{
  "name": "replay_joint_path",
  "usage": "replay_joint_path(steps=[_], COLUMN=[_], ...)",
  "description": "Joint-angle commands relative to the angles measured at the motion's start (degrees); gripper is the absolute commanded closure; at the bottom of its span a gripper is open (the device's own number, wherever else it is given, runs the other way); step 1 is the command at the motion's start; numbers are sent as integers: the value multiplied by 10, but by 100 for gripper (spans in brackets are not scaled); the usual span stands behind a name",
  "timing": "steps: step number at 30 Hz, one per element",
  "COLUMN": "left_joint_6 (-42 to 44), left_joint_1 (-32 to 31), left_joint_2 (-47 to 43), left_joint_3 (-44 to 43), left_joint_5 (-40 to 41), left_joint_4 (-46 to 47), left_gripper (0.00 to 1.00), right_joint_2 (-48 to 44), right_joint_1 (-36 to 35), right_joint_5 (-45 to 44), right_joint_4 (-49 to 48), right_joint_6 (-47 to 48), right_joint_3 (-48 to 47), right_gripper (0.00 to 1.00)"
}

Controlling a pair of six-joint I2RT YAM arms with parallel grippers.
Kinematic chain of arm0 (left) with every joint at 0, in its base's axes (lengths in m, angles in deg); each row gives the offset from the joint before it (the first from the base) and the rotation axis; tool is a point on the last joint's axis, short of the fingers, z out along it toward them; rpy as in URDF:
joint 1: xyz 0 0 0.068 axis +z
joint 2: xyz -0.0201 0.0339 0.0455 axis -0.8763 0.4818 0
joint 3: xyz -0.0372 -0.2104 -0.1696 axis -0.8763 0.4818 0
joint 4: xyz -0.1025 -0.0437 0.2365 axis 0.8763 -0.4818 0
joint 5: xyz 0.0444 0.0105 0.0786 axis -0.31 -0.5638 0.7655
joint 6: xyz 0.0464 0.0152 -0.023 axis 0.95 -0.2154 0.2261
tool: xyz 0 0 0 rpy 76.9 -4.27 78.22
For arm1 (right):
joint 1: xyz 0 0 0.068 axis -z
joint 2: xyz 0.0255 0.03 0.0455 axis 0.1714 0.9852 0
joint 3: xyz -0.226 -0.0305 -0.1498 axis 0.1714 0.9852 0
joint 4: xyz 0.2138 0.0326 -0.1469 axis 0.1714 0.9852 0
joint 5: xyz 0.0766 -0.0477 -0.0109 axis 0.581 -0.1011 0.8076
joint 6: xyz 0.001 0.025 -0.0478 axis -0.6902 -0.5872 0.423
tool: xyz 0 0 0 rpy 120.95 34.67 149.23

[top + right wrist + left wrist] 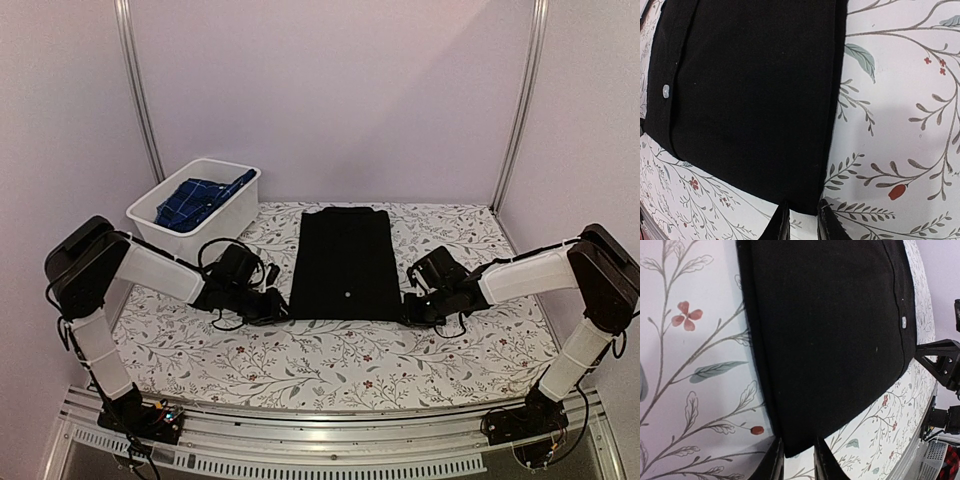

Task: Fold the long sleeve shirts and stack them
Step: Pick up the 2/3-rectangle-folded shirt from the center of the board, then fold the 2/3-rectangle-folded shirt at the center of the board.

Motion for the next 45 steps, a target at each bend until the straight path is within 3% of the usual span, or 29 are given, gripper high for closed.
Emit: replay_joint_path(steps=[1, 6, 12, 23, 34, 40, 45], left_joint_6=[-2, -11, -34, -50, -107, -116, -41], left_joint_1=[-11, -14, -15, -36, -149, -172, -90], left_joint_2=[21, 22, 16, -48, -196, -285, -237], left_joint_3=[-10, -12, -13, 12, 78, 58, -29], left_joint_5=[12, 6, -4, 11, 119, 181, 145], left_joint_4=[-18, -14, -5, -12, -85, -155, -156], left_gripper=[81, 83, 100, 100, 100, 100, 100], right_joint_2=[10, 12, 15, -46, -195, -253, -170], right_joint_1=[3, 2, 2, -8, -108, -134, -86], right_joint_5=[5, 6, 6, 2, -42, -97, -120], right_joint_4=[-13, -19, -21, -3, 77, 144, 156], right_joint_6=[-3, -5, -5, -10, -69, -90, -16], right_joint_3=[6, 5, 0, 29, 84, 28, -126], right_gripper=[81, 84, 99, 100, 100, 100, 100])
